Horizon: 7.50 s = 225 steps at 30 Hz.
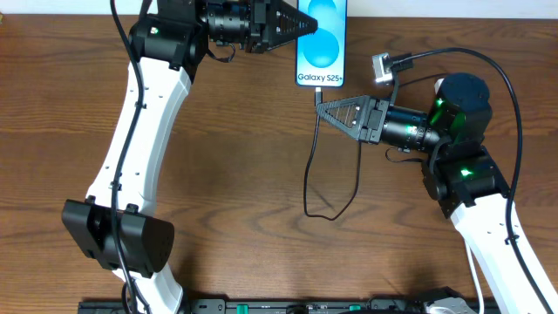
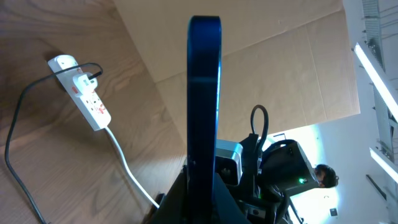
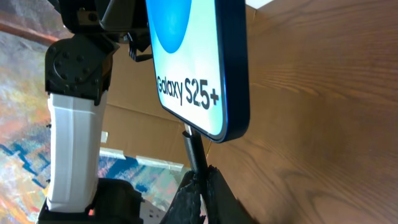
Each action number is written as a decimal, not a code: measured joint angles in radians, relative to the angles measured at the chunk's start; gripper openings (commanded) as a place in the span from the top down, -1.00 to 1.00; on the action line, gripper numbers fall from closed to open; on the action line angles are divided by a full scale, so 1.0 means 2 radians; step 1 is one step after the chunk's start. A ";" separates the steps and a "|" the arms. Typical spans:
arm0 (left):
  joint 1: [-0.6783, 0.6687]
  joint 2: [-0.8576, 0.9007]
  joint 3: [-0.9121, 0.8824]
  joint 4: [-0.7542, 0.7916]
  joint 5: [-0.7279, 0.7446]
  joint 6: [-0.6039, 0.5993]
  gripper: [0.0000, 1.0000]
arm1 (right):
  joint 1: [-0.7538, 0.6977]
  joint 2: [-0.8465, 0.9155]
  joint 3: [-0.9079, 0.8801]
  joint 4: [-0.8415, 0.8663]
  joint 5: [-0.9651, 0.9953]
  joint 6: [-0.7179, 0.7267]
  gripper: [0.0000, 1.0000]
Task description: Plug charger to phone and switch on socket
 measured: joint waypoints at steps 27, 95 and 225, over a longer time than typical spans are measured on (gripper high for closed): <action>0.010 0.000 0.000 -0.001 0.008 0.000 0.85 | -0.005 0.000 0.000 -0.014 0.010 0.007 0.98; 0.010 0.000 0.000 0.015 0.014 -0.013 0.86 | 0.007 0.000 0.000 0.015 0.018 0.008 0.98; -0.090 0.206 -0.036 -0.219 -0.358 0.143 0.85 | -0.029 0.001 -0.001 -0.431 0.323 -0.212 -0.99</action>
